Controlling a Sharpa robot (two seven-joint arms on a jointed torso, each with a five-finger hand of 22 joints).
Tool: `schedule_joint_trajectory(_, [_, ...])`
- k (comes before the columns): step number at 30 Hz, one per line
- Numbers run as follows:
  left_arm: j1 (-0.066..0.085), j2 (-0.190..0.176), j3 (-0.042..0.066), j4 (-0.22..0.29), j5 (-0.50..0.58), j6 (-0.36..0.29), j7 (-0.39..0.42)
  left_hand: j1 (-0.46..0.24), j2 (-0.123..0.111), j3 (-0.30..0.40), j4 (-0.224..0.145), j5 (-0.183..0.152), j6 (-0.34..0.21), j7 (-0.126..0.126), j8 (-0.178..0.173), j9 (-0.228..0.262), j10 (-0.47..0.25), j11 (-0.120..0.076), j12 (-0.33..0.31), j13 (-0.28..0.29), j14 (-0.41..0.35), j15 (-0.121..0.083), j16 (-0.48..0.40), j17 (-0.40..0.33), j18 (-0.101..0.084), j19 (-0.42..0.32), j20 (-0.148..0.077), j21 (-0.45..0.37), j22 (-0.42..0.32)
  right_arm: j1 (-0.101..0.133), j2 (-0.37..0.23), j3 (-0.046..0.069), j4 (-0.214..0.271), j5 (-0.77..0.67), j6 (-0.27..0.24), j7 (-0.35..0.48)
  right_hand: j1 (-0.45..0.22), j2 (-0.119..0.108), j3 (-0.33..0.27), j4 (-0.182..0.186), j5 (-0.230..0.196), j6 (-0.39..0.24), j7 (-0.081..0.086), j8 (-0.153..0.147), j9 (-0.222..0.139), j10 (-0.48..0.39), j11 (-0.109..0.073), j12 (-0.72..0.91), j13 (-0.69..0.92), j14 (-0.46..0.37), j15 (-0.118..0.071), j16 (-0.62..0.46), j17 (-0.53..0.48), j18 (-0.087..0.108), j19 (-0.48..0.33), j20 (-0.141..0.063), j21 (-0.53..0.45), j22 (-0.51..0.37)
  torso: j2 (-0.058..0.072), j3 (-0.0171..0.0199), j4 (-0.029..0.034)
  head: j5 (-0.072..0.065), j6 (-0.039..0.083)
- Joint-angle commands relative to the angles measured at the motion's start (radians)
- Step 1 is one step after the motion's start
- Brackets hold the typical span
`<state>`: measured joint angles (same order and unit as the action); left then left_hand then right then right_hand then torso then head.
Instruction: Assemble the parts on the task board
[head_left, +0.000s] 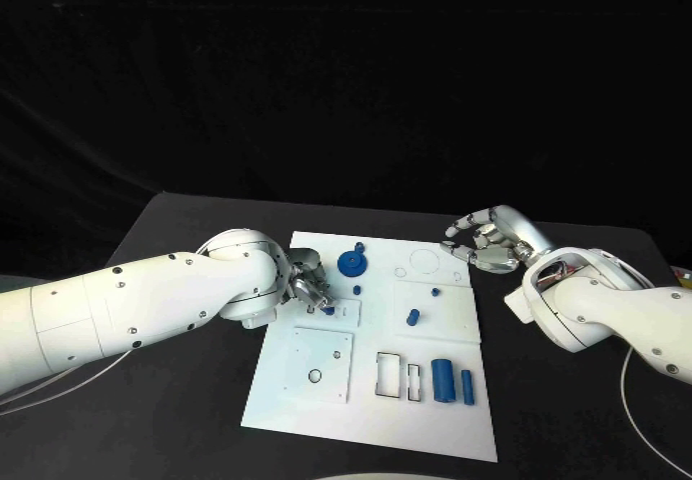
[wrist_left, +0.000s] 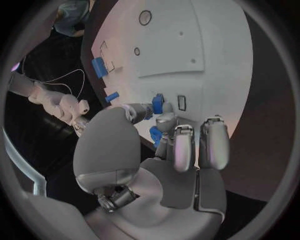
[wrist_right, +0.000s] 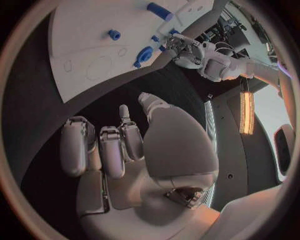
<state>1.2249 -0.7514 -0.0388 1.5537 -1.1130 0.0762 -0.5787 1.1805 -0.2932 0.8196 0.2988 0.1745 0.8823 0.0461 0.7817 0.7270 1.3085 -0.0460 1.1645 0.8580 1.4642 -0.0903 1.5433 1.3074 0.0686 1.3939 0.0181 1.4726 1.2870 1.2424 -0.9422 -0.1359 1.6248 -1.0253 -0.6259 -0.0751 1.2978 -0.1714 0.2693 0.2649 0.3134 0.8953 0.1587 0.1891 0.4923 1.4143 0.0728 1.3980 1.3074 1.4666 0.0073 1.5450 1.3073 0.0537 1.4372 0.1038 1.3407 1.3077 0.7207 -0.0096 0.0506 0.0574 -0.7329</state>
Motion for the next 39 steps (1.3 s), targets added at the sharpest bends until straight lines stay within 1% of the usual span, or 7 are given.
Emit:
schedule_joint_trajectory(1, [0.000,0.000,0.000,0.002,-0.021,0.011,-0.008,-0.005,0.004,0.180,-0.187,0.004,0.027,-0.021,0.007,0.104,0.007,0.000,0.005,0.000,0.092,-0.007,0.004,0.210,-0.009,0.005,0.000,0.003,0.001,-0.001,0.001,0.000,0.000,-0.011,0.006,0.008,0.006,0.002,-0.001,0.004,0.004,-0.002,-0.003,0.005,0.002,-0.005,-0.001,-0.006,0.069,0.080,-0.008,-0.004,0.154,0.008,-0.006,0.000,-0.004,0.066,0.000,0.0001,0.0000,0.000,-0.002])
schedule_joint_trajectory(12, [0.000,-0.004,0.000,0.006,-0.027,0.026,-0.012,-0.009,0.004,0.184,-0.194,0.012,0.028,-0.022,0.010,0.108,0.009,-0.001,0.009,0.002,0.092,-0.008,0.004,0.211,-0.010,0.007,-0.001,0.005,0.004,-0.002,0.000,0.000,0.000,-0.012,0.002,0.008,0.006,0.002,-0.001,0.005,0.005,-0.002,-0.004,0.007,0.002,-0.005,-0.001,-0.006,0.070,0.080,-0.008,-0.004,0.154,0.008,-0.007,0.000,-0.005,0.065,-0.001,-0.0003,0.0002,-0.002,-0.005])
schedule_joint_trajectory(20, [0.000,-0.002,0.000,0.009,-0.027,0.046,-0.013,-0.011,0.003,0.184,-0.195,0.014,0.029,-0.022,0.011,0.109,0.009,-0.002,0.009,0.002,0.092,-0.008,0.004,0.210,-0.010,0.008,-0.001,0.005,0.005,-0.002,0.000,0.000,0.000,-0.012,0.001,0.009,0.006,0.002,-0.001,0.005,0.005,-0.002,-0.004,0.007,0.002,-0.005,-0.001,-0.006,0.070,0.080,-0.008,-0.004,0.154,0.008,-0.007,0.000,-0.005,0.065,-0.001,0.0001,0.0003,-0.001,-0.006])
schedule_joint_trajectory(28, [0.000,0.001,0.000,0.008,-0.022,0.046,-0.012,-0.014,0.003,0.184,-0.196,0.016,0.029,-0.022,0.012,0.109,0.009,-0.002,0.009,0.001,0.092,-0.008,0.004,0.210,-0.010,0.009,-0.001,0.006,0.007,-0.002,0.000,0.000,0.000,-0.012,0.000,0.009,0.005,0.001,-0.002,0.006,0.006,-0.002,-0.004,0.008,0.003,-0.007,-0.001,-0.007,0.068,0.079,-0.008,-0.005,0.151,0.008,-0.008,0.000,-0.007,0.064,-0.001,0.0004,-0.0002,-0.001,-0.008])
schedule_joint_trajectory(39, [0.000,0.004,0.000,0.004,-0.012,0.050,-0.013,-0.015,0.004,0.185,-0.196,0.017,0.030,-0.022,0.013,0.110,0.009,-0.002,0.008,-0.001,0.092,-0.008,0.004,0.210,-0.010,0.008,-0.001,0.006,0.006,-0.003,-0.001,0.000,-0.001,-0.014,0.000,0.008,0.005,0.001,-0.002,0.007,0.006,-0.002,-0.004,0.008,0.003,-0.006,-0.001,-0.007,0.069,0.079,-0.008,-0.005,0.152,0.008,-0.008,0.000,-0.007,0.064,-0.001,0.0008,-0.0005,-0.001,-0.007])
